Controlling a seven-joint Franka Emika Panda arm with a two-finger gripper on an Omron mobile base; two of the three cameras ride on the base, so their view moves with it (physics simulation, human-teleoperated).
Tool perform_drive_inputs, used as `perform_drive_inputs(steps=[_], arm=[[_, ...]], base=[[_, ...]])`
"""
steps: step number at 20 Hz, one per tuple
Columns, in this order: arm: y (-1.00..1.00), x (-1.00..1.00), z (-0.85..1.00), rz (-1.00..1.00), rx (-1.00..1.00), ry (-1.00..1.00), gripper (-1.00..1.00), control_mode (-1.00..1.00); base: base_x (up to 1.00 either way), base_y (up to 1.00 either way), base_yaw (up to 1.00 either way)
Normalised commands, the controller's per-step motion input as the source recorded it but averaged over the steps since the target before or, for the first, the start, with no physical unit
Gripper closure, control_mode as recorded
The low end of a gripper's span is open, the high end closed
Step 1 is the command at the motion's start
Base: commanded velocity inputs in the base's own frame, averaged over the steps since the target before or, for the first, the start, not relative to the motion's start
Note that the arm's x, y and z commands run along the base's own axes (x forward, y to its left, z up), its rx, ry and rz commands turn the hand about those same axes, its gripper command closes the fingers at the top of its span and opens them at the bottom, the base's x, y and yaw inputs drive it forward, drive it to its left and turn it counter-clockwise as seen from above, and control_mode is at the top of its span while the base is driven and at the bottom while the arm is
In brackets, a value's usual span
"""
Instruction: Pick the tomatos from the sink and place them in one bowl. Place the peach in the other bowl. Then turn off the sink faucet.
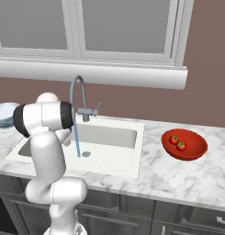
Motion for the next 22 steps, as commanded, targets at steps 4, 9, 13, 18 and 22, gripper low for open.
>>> perform_drive_inputs(steps=[4,9,13,18,22], arm=[[0.00,-0.35,0.02,0.03,0.00,-0.09,1.00,-1.00],[0.00,-0.30,0.23,0.04,0.00,-0.07,1.00,-1.00],[0.00,-0.14,0.79,0.02,0.00,-0.01,1.00,-1.00],[0.00,-0.01,1.00,0.00,0.00,0.00,1.00,-1.00],[0.00,0.00,1.00,0.00,0.00,0.00,1.00,-1.00]], base=[[0.00,0.00,0.00],[0.00,0.00,0.00],[0.00,0.00,0.00],[0.00,0.00,0.00],[0.00,0.00,0.00]])
